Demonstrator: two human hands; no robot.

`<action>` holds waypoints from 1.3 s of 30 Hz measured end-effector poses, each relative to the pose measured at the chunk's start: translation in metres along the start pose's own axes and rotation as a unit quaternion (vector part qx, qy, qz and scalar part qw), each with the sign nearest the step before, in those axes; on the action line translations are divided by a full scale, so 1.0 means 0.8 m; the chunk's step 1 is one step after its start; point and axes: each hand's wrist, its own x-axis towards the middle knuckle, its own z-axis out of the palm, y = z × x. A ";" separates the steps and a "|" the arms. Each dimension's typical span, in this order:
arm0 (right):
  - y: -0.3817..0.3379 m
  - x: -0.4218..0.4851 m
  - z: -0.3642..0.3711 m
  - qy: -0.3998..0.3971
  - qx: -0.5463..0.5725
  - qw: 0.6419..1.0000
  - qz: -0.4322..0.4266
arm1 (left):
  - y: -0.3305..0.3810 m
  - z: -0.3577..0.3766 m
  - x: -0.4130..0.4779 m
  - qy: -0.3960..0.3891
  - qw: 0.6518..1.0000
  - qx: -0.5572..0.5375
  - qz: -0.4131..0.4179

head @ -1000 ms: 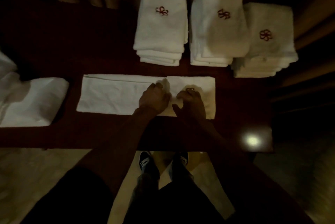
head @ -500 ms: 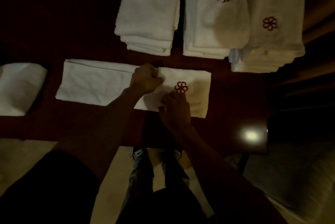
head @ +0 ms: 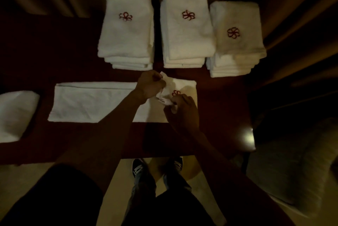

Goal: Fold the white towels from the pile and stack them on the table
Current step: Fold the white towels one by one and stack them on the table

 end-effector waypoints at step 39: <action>0.153 0.004 -0.090 0.016 -0.025 0.995 0.093 | 0.022 0.159 -0.037 0.022 0.927 0.298 0.228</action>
